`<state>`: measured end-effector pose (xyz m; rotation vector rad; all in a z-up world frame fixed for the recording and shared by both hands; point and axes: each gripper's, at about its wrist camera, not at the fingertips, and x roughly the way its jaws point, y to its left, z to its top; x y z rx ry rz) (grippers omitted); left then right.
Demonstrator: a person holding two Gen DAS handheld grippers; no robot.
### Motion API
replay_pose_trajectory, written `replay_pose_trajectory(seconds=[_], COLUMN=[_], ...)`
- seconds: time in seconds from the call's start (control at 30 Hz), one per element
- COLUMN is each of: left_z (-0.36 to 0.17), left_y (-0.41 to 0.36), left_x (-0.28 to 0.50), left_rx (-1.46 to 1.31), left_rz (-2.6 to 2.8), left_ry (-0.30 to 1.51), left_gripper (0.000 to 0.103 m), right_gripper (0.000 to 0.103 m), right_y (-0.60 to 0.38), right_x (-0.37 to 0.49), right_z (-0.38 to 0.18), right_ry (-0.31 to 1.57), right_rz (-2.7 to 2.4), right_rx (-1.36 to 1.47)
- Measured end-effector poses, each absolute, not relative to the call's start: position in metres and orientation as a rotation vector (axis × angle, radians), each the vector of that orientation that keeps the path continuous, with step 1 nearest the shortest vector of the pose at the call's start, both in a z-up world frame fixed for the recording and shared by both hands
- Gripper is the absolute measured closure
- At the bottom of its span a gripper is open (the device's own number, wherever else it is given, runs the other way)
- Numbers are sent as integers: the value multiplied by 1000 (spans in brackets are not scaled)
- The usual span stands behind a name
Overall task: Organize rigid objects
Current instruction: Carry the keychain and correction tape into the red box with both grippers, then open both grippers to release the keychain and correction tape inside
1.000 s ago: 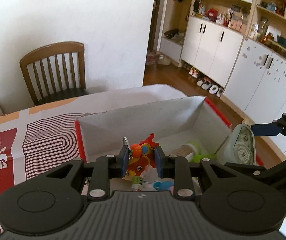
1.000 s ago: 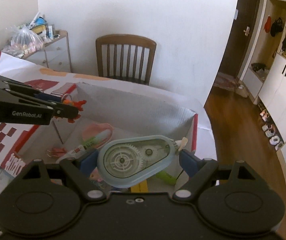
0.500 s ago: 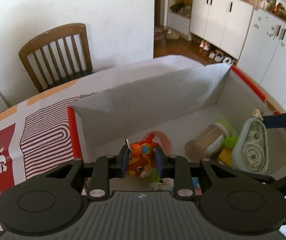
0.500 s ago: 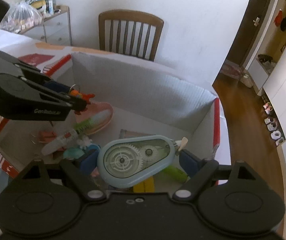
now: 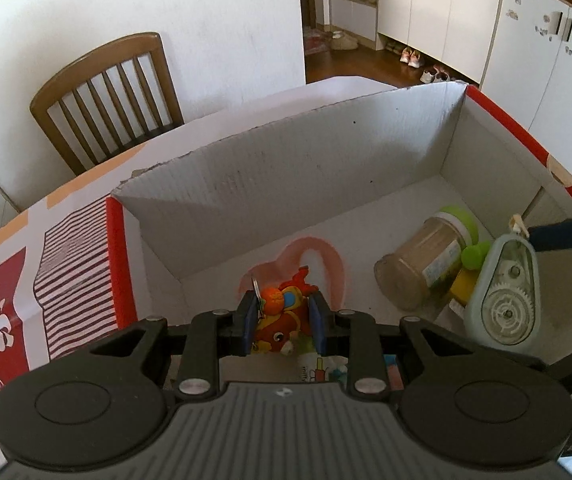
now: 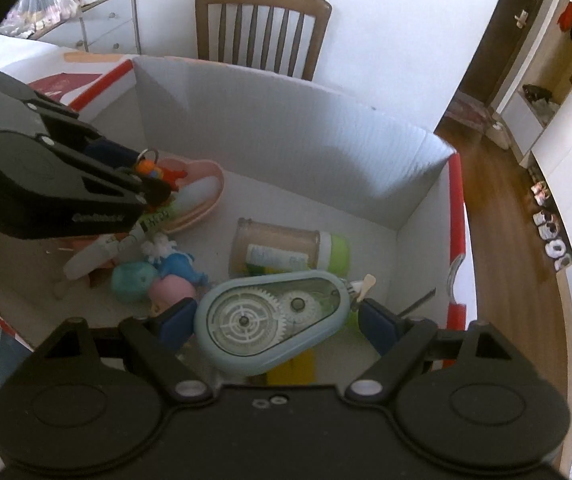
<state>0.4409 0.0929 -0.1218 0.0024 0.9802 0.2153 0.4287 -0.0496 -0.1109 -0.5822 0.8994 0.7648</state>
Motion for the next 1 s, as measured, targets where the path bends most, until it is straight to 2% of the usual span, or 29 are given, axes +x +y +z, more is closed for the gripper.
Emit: replay_pose_trajectory(seconds=[0.4,0.53,1.0], left_z=[-123,-121,-104], left_y=[97,97,94], left_x=[435,431,417], left_rx=[-87,-101,-135], left_rz=[217,233,272], left_ry=[978,973,936], left_gripper=[76,76,72], right_gripper=[15,6,4], right_y=[-50,-53,-73], right_x=[430,432,426], right_z=[-113,-108,-89], right_ry=[923,918,867], right_rz=[745,736,749], right_rx=[-572,-548,-454])
